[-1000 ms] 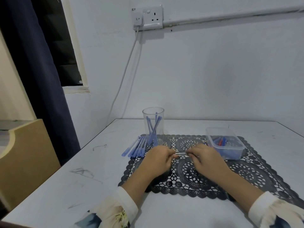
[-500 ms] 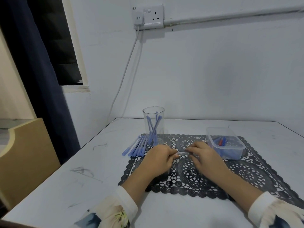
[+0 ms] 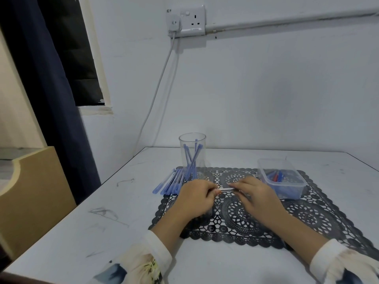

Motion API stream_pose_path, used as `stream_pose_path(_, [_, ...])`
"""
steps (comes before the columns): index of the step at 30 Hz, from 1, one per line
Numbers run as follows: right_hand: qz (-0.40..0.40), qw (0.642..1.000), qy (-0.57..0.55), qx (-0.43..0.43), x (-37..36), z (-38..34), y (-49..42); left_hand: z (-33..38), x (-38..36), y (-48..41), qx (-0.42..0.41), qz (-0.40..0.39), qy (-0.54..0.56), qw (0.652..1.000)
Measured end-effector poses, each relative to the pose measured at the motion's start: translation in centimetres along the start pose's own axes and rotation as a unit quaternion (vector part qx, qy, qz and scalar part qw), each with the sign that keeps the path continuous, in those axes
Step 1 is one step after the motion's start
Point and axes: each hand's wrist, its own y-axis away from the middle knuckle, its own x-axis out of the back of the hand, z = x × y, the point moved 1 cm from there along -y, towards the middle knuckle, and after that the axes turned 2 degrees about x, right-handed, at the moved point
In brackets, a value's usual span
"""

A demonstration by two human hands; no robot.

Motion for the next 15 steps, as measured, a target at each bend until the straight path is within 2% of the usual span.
stream_pose_path(6, [0.011,1.000,-0.016,0.012,-0.10,0.33,-0.04,-0.23,0.24,0.19,0.019,0.006,0.006,1.000])
stream_pose_path(15, [0.000,1.000,-0.001,0.002,-0.52,0.60,0.08,-0.30,0.36,0.18,0.005,0.028,-0.007,1.000])
